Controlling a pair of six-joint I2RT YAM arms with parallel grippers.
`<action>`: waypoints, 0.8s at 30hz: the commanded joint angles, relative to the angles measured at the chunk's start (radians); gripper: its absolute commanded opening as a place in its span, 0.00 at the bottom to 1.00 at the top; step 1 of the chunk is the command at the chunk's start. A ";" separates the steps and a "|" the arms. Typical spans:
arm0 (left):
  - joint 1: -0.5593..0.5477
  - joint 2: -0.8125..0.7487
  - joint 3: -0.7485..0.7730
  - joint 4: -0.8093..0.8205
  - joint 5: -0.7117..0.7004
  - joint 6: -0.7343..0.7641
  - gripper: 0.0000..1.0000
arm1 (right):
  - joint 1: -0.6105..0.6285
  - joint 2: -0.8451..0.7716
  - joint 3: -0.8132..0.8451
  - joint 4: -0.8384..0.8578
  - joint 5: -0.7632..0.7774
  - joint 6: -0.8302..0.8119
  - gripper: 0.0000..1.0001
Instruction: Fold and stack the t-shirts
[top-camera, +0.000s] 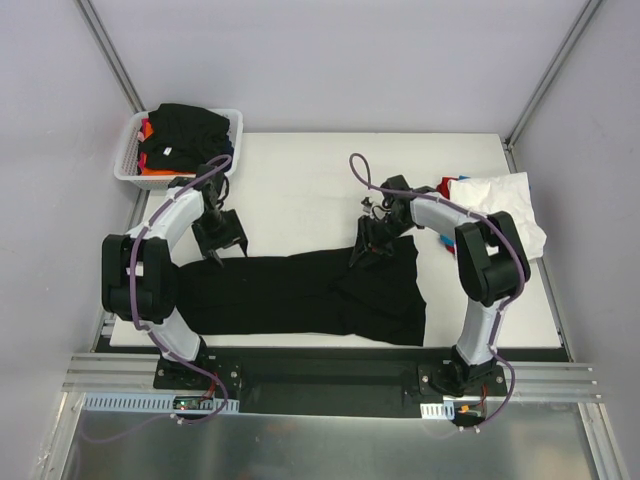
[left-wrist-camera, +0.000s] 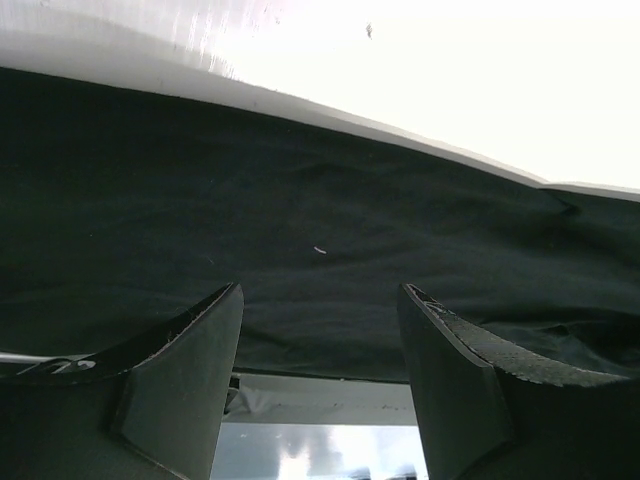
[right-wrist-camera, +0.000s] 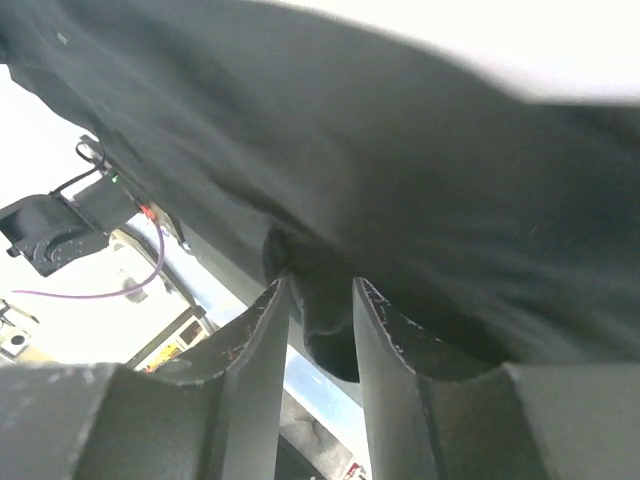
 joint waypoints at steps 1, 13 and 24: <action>-0.001 -0.071 -0.035 -0.014 -0.011 -0.006 0.63 | 0.031 -0.130 -0.045 -0.009 0.014 0.041 0.35; -0.001 -0.147 -0.112 0.002 -0.025 -0.009 0.63 | 0.163 -0.357 -0.265 -0.014 0.076 0.116 0.34; -0.001 -0.190 -0.162 0.008 -0.030 -0.012 0.64 | 0.300 -0.526 -0.388 -0.093 0.197 0.198 0.34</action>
